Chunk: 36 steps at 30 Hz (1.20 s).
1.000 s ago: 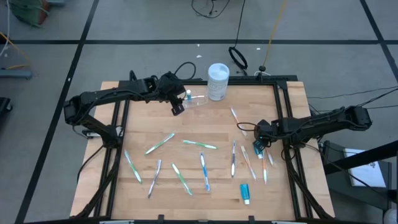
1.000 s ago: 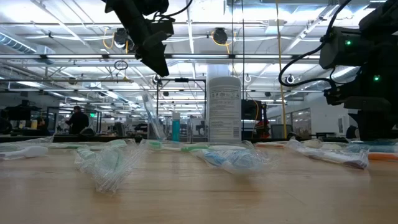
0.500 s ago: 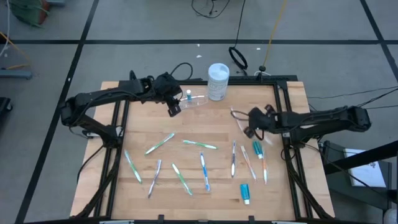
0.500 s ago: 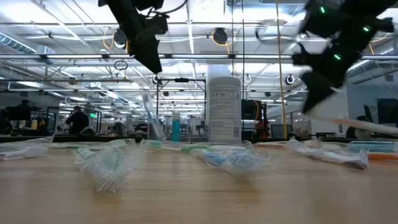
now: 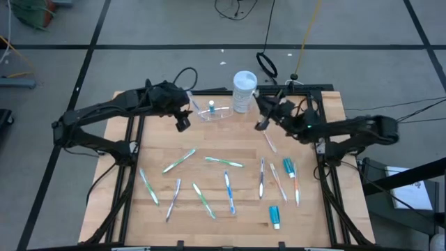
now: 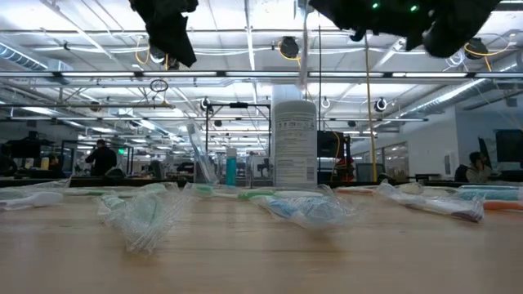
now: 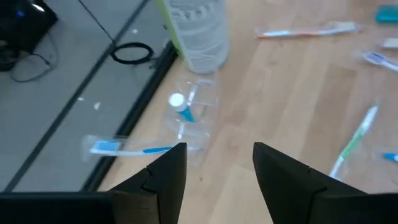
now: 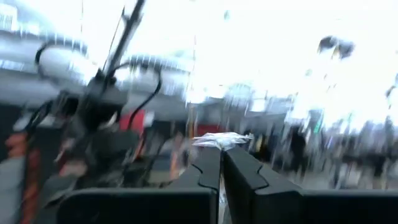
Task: Pick & Place toothbrushing station
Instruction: Put the orange toothbrush into the transparent organizer
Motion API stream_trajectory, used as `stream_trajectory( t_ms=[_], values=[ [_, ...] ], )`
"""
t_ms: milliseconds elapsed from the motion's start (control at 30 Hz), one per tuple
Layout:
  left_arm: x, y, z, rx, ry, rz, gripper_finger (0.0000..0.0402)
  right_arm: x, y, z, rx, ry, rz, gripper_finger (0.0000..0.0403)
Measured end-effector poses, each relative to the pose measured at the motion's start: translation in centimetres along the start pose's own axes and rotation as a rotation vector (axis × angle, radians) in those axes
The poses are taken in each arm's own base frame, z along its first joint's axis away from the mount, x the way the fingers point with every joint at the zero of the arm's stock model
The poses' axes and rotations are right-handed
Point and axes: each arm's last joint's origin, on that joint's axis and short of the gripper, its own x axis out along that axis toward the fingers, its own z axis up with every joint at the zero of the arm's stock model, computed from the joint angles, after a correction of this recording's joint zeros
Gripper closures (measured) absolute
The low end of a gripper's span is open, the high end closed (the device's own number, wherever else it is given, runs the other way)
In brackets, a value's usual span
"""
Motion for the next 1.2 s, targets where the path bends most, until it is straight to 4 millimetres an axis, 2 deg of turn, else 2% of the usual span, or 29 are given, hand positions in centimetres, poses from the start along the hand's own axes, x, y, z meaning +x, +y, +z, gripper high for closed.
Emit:
stream_trajectory(
  t_ms=[133, 333, 467, 633, 833, 967, 1200],
  values=[
    [-0.8, 0.4, -0.2, -0.014, -0.023, 0.081, 0.0210, 1.8, 0.6, -4.2, -0.130, -0.007, -0.023, 0.0402],
    [-0.2, 0.7, -0.8, -0.027, 0.008, 0.177, 0.0211, 6.2, 1.7, -11.2, -0.380, 0.086, -0.028, 0.0403],
    [-0.1, 0.9, -0.8, -0.032, 0.014, 0.207, 0.0210, 8.2, 2.5, -13.7, -0.529, 0.112, -0.097, 0.0403],
    [-0.2, 0.9, -1.3, -0.019, 0.060, 0.210, 0.0211, 8.8, 2.2, -16.5, -0.564, 0.185, -0.108, 0.0403],
    [-0.3, 1.0, -1.4, -0.027, 0.063, 0.241, 0.0210, 8.6, 1.2, -18.3, -0.530, 0.271, -0.136, 0.0403],
    [-0.3, 1.0, -1.4, -0.026, 0.063, 0.241, 0.0211, 8.8, 1.6, -17.4, -0.544, 0.295, -0.192, 0.0403],
    [-0.3, 1.0, -1.4, -0.028, 0.063, 0.241, 0.0211, 8.8, 1.3, -17.3, -0.565, 0.481, -0.256, 0.0398]
  ],
)
